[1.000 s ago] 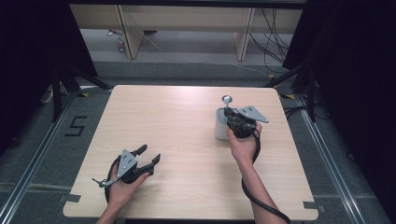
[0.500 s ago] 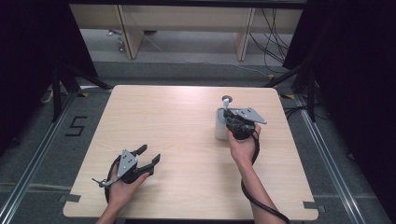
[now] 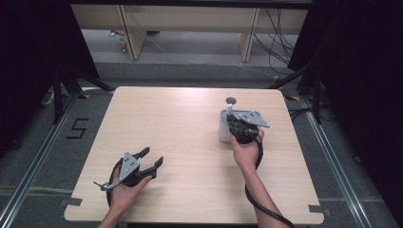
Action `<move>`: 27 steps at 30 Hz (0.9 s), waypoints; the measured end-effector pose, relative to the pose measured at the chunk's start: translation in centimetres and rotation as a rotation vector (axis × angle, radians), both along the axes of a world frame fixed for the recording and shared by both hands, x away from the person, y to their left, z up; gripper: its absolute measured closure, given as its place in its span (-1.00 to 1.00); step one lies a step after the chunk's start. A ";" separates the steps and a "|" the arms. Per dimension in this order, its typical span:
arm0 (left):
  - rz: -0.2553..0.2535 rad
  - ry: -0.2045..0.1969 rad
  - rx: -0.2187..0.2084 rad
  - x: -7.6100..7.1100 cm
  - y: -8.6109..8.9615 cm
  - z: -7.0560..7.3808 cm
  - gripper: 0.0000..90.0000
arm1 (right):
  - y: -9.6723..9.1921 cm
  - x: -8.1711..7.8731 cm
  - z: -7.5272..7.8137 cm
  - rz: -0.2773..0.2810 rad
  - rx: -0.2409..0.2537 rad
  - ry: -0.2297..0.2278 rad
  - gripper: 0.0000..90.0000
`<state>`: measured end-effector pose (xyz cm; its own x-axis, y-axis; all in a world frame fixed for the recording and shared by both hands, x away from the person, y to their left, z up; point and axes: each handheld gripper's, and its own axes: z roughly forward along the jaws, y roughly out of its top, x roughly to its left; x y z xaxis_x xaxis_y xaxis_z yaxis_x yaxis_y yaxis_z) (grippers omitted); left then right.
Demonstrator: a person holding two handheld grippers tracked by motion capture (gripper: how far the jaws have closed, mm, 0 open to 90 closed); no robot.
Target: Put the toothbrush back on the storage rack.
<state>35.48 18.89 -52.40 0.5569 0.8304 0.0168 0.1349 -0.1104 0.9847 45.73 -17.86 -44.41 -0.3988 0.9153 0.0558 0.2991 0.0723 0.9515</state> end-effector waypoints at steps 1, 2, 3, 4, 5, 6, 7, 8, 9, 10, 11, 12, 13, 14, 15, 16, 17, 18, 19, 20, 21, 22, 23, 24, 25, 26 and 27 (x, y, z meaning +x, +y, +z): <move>0.000 0.000 0.000 0.0 0.0 0.0 -0.24 | 0.0 0.0 0.0 0.000 0.000 0.000 0.89; 0.000 0.000 0.000 0.0 0.0 0.0 -0.24 | 0.1 -0.1 0.0 0.003 0.013 0.013 0.89; 0.000 0.000 0.001 0.0 0.0 0.0 -0.24 | 0.0 0.0 -0.1 0.004 0.005 0.006 0.89; 0.000 0.000 0.000 0.0 0.0 0.0 -0.24 | 0.1 -0.1 -0.2 -0.003 0.023 0.021 0.89; 0.000 0.000 0.001 0.0 0.0 0.0 -0.24 | 0.0 0.0 -0.2 0.003 0.021 0.021 0.89; 0.001 0.000 0.000 0.0 0.0 0.0 -0.24 | 0.1 0.0 -0.3 0.003 0.017 0.019 0.89; 0.000 0.000 0.000 0.0 0.0 0.0 -0.24 | 0.0 0.0 -0.3 0.002 0.014 0.023 0.89; 0.000 0.000 0.000 0.0 0.0 0.0 -0.24 | 0.0 0.0 -0.4 0.003 0.013 0.022 0.89; 0.000 0.000 -0.001 0.0 0.0 0.0 -0.24 | 0.0 0.0 -0.4 0.002 0.009 0.022 0.89; 0.000 0.000 -0.001 0.0 0.0 0.0 -0.24 | 0.0 0.0 -0.3 0.002 0.007 0.021 0.89; 0.000 0.000 -0.001 0.0 0.0 0.0 -0.24 | 0.0 0.0 -0.3 0.005 0.008 0.023 0.89; -0.001 -0.001 -0.001 0.0 0.0 0.0 -0.24 | 0.0 0.0 -0.3 0.005 0.008 0.023 0.89; -0.001 0.000 -0.001 0.0 0.0 0.0 -0.24 | 0.0 0.0 -0.4 0.004 0.009 0.024 0.89; -0.001 -0.001 -0.002 0.0 0.0 0.0 -0.24 | 0.0 0.1 -0.4 0.007 0.008 0.020 0.89; -0.001 0.000 -0.002 0.0 0.0 0.0 -0.24 | 0.1 0.1 -0.4 0.010 0.010 0.020 0.89; -0.001 0.000 -0.002 0.0 0.0 0.0 -0.24 | 0.1 0.0 -0.4 0.005 0.013 0.033 0.87; -0.001 0.000 -0.002 0.0 0.0 0.0 -0.24 | 0.1 0.1 -0.4 0.005 0.008 0.028 0.85; -0.001 -0.001 -0.002 0.0 0.0 0.0 -0.24 | 0.1 0.0 -0.4 0.001 0.010 0.033 0.81; -0.001 -0.001 -0.002 0.0 0.0 0.0 -0.24 | 0.1 0.1 -0.4 0.005 -0.010 0.025 0.77; -0.002 0.000 -0.002 0.0 0.0 0.0 -0.24 | 0.1 0.1 -0.4 0.005 -0.010 0.025 0.77; -0.001 -0.001 -0.002 0.0 0.0 0.0 -0.24 | 0.1 0.0 -0.4 0.000 0.002 0.027 0.71; -0.001 0.000 -0.002 0.0 0.0 0.0 -0.24 | 0.2 -0.1 -0.3 -0.010 0.003 0.043 0.50; -0.001 0.000 -0.003 0.0 0.0 0.0 -0.24 | 0.2 -0.1 -0.3 -0.018 -0.006 0.028 0.41; -0.001 0.000 -0.003 0.0 0.0 0.0 -0.24 | 0.2 -0.1 -0.3 -0.018 -0.006 0.028 0.41; -0.001 -0.001 -0.002 -0.1 0.0 0.0 -0.24 | 0.2 -0.2 -0.2 -0.026 -0.019 0.033 0.34; -0.001 -0.001 -0.002 -0.1 -0.1 0.0 -0.24 | 0.2 -0.2 -0.2 -0.017 -0.035 0.023 0.28; -0.001 -0.001 -0.002 -0.1 -0.1 0.0 -0.24 | 0.3 -0.3 -0.1 -0.025 -0.032 0.010 0.24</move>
